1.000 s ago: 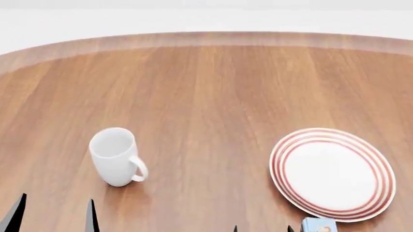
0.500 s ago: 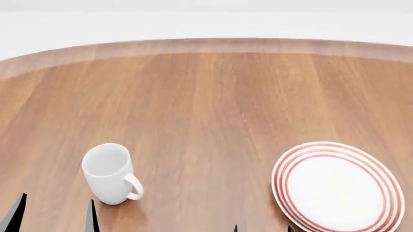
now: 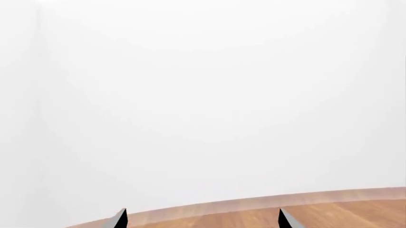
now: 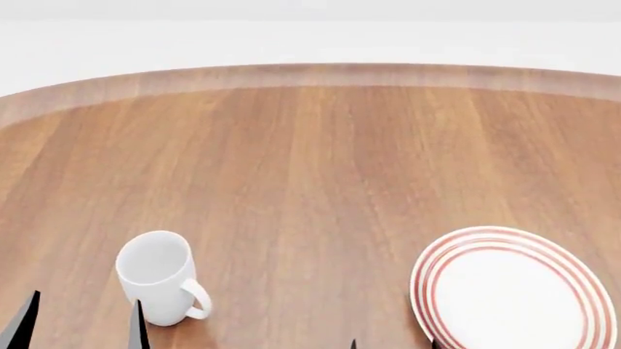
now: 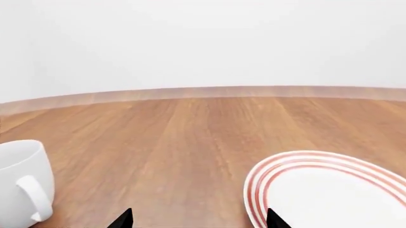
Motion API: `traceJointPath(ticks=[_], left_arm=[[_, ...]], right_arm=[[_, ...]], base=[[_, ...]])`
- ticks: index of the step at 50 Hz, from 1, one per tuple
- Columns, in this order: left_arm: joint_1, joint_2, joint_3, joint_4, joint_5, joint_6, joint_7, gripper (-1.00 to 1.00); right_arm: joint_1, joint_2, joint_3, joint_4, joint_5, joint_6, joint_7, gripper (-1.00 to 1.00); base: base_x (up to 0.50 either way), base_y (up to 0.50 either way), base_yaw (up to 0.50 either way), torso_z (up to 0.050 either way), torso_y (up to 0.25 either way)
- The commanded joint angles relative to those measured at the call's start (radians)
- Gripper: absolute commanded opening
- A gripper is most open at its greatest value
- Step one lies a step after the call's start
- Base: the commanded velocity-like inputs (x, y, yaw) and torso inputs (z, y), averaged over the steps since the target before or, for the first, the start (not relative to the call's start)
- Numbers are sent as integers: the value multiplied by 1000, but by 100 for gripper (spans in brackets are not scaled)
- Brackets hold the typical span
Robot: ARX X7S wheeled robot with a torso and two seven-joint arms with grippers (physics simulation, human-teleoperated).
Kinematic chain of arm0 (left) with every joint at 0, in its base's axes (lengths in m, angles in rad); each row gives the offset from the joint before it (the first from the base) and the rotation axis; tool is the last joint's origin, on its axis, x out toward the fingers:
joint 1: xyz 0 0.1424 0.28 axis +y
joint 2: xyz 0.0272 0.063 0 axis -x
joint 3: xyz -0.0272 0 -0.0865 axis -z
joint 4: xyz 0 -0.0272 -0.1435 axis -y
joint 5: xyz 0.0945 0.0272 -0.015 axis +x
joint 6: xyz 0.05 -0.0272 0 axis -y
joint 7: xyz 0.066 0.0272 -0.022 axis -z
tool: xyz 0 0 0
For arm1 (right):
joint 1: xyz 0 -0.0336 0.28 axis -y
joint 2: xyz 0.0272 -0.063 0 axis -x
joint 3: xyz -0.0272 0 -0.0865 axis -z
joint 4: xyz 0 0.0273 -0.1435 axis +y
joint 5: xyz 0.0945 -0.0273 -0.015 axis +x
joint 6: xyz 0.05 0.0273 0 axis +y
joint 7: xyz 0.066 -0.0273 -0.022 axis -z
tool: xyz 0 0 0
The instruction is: Pick up the red mug and put it on the plate
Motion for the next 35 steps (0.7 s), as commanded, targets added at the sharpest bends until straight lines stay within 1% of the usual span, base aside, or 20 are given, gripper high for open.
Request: traceJointPath(ticks=[1, 7, 9, 13, 21, 23, 28, 35], left_arm=[[-1, -3, 5, 0, -2, 1, -2, 100], [-2, -4, 8, -2, -6, 4, -1, 100], [-2, -5, 9, -1, -6, 2, -1, 100], [-2, -7, 12, -1, -10, 2, 1, 100], [-3, -9, 16, 0, -15, 0, 2, 100], [-3, -9, 17, -1, -16, 2, 3, 100], [-4, -11, 20, 0, -20, 1, 5, 100], [-4, -14, 24, 2, -23, -4, 6, 100]], right_arm=[[0, 9, -19, -4, -25, 0, 6, 100], [-35, 28, -24, -64, -38, 2, 21, 100], [-64, 49, -19, -143, -24, 21, 28, 100], [-116, 111, -14, -336, -20, 119, 64, 100], [-186, 194, -34, -567, -58, 253, 111, 100], [-212, 216, -36, -611, -65, 263, 114, 100], [-267, 253, -45, -669, -101, 262, 126, 100], [-387, 309, -28, -715, -114, 164, 126, 100]], base=[[0, 0, 0, 0, 0], [0, 0, 0, 0, 0], [0, 0, 0, 0, 0], [0, 0, 0, 0, 0], [0, 0, 0, 0, 0], [0, 0, 0, 0, 0], [0, 0, 0, 0, 0], [0, 0, 0, 0, 0]])
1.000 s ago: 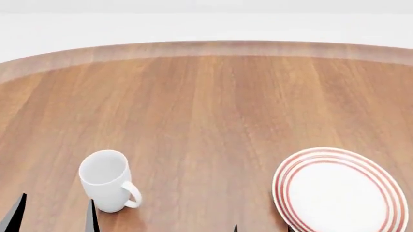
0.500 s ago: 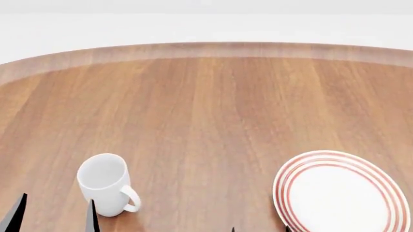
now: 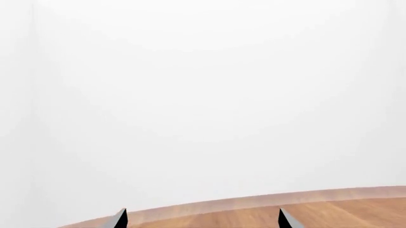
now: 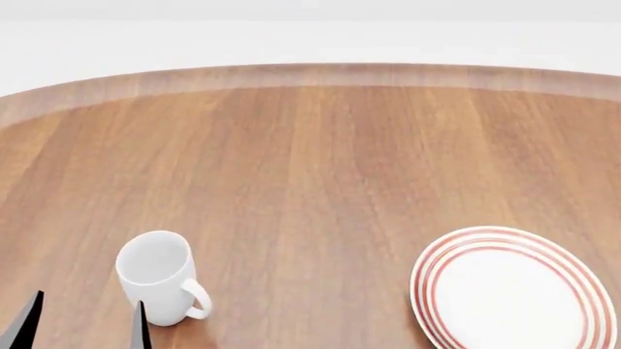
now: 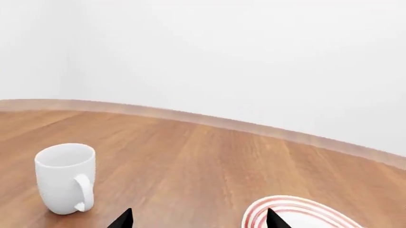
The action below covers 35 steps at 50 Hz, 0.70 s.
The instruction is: Pick up the red mug and put it on the plate
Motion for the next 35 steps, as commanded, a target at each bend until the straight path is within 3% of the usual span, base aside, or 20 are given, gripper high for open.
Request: traceJointPath(ticks=[1, 14, 35], left_arm=[[-1, -4, 6, 3, -6, -5, 2, 100], [-1, -7, 11, 5, -10, -10, 0, 100], [-2, -11, 17, 8, -11, -16, -5, 100]], right_arm=[[-152, 90, 7, -141, -38, -44, 21, 100], [-307, 119, 14, -87, -57, -281, 12, 100], [-305, 49, -69, 187, -57, -508, -59, 100]], base=[[0, 0, 0, 0, 0], [0, 0, 0, 0, 0], [0, 0, 0, 0, 0]])
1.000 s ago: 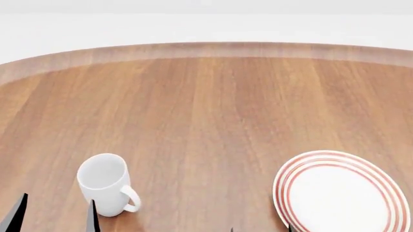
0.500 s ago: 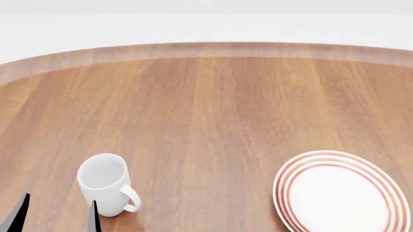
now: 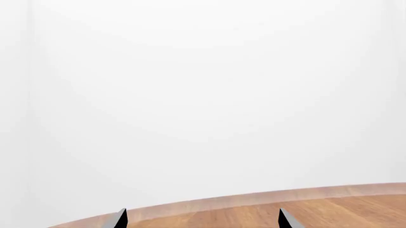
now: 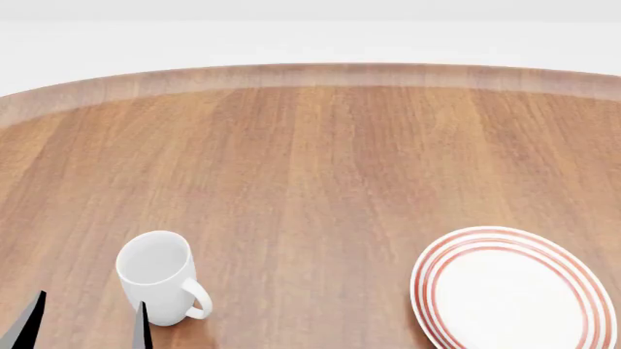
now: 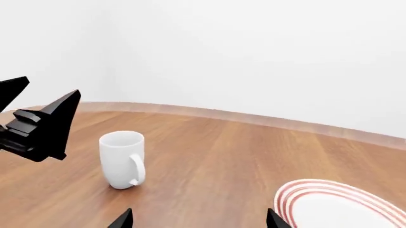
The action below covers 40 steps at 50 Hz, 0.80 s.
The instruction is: Pick up the red mug and put it on the plate
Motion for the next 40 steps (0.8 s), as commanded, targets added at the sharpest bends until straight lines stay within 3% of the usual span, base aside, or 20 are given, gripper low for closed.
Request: traceJointPath(ticks=[1, 40], left_arm=[[0, -3, 4, 2, -2, -4, -2, 100], [-4, -8, 14, -1, -4, 2, -12, 100]], right_arm=[[-4, -30, -31, 146, 6, -119, -33, 100], [-37, -49, -58, 353, 13, -290, -58, 100]], base=[[0, 0, 0, 0, 0], [0, 0, 0, 0, 0]])
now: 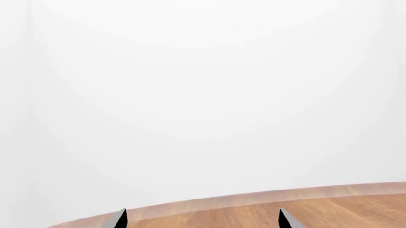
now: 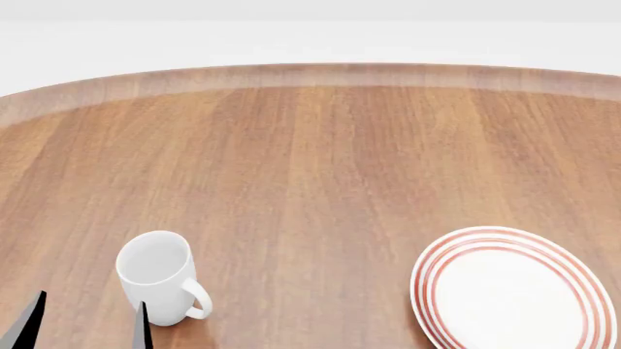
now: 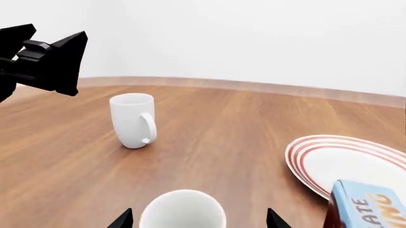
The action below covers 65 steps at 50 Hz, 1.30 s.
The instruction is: Pick up the red mug and put it on the plate
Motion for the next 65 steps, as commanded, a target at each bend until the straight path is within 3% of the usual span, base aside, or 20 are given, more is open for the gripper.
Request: traceJointPath(ticks=[1, 65], left_arm=[[-1, -2, 3, -2, 0, 4, -2, 100], [-7, -10, 17, -6, 2, 13, -21, 100]], right_arm=[[-3, -8, -6, 69, 10, -56, -9, 100], [31, -63, -57, 266, 49, -177, -52, 100]], base=[[0, 0, 0, 0, 0], [0, 0, 0, 0, 0]])
